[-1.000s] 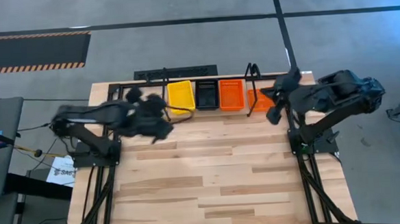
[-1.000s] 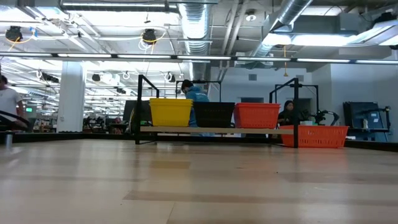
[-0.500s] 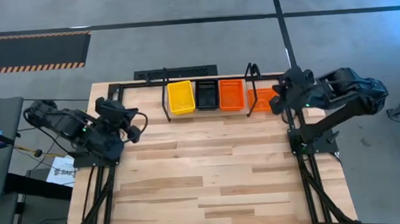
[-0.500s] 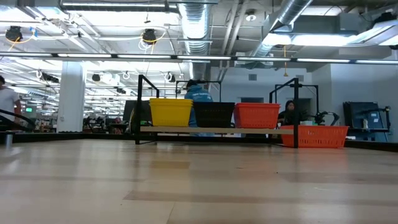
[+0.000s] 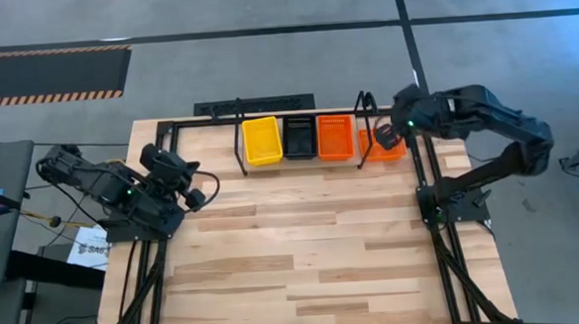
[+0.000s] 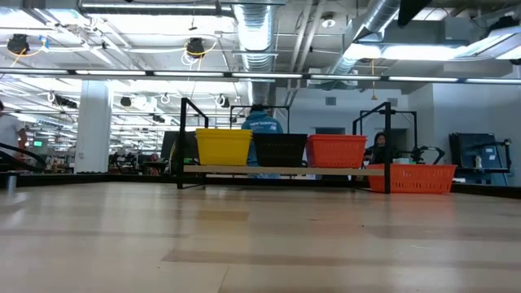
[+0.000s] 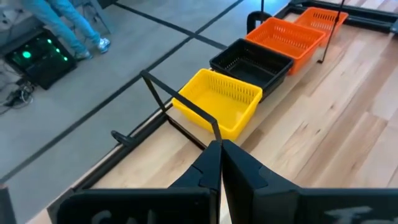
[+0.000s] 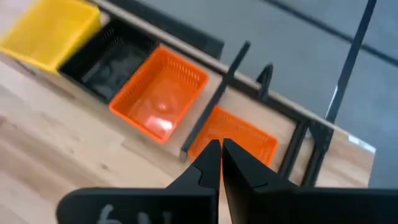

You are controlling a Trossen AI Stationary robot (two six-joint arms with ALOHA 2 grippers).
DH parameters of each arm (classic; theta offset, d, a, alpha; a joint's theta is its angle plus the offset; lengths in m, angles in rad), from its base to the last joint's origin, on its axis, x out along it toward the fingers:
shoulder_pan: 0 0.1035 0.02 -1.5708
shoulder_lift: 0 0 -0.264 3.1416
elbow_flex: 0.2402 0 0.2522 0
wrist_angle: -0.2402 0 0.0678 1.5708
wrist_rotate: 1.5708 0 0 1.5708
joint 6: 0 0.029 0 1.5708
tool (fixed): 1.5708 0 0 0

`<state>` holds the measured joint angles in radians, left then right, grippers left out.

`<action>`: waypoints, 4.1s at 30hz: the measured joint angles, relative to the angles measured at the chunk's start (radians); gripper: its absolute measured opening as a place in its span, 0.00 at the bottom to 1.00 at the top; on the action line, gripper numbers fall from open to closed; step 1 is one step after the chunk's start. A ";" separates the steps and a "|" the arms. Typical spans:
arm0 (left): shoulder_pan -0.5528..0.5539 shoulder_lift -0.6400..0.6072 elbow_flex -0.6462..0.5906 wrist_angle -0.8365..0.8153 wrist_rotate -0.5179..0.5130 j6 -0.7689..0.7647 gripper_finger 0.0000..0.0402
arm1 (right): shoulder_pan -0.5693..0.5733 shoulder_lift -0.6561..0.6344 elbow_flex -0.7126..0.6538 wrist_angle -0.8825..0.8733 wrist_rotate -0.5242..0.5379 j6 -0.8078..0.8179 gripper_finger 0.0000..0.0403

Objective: Stack baskets on shelf by color
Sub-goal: Stack the orange bin on top of the other orange bin on the shelf

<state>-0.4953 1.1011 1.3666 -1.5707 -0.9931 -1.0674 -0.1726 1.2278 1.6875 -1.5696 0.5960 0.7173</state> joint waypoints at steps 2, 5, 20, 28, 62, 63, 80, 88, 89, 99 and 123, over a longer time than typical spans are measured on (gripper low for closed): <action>0.000 -0.010 0.000 0.000 0.009 0.015 0.00 | -0.050 0.003 0.000 -0.001 -0.041 -0.039 0.09; 0.000 -0.023 0.000 0.000 0.026 0.038 0.00 | -0.146 0.000 0.000 -0.002 -0.084 -0.060 0.08; 0.000 -0.040 0.000 0.000 0.023 -0.037 0.00 | -0.412 -0.063 -0.121 -0.001 -0.389 -0.141 0.15; 0.000 -0.036 0.000 0.000 -0.008 -0.072 0.00 | -0.421 -0.182 -0.430 -0.001 -0.482 -0.123 0.24; 0.006 -0.012 0.001 0.021 0.012 -0.121 0.00 | -0.283 0.076 -0.708 0.138 -0.390 -0.286 0.32; 0.006 -0.012 0.001 0.021 0.012 -0.123 0.00 | -0.297 0.057 -0.708 0.136 -0.389 -0.278 0.32; 0.006 -0.012 0.001 0.022 -0.003 -0.151 0.00 | -0.609 -0.312 -0.708 0.626 -0.548 -0.228 0.33; 0.006 -0.012 0.001 0.021 -0.003 -0.154 0.00 | -0.711 -0.221 -0.707 0.555 -0.572 -0.366 0.48; 0.006 -0.012 0.001 0.022 -0.003 -0.159 0.00 | -0.722 -0.205 -0.707 0.534 -0.572 -0.392 0.50; 0.006 -0.011 0.001 0.022 -0.004 -0.204 0.00 | -0.747 -0.052 -0.707 0.323 -0.677 -0.551 0.53; 0.006 0.059 0.001 0.021 0.039 -0.256 0.00 | -0.538 0.100 -0.738 0.376 -0.450 -0.970 0.49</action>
<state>-0.4896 1.1598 1.3674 -1.5498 -0.9539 -1.3232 -0.7110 1.3280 0.9499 -1.1932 0.1461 -0.2527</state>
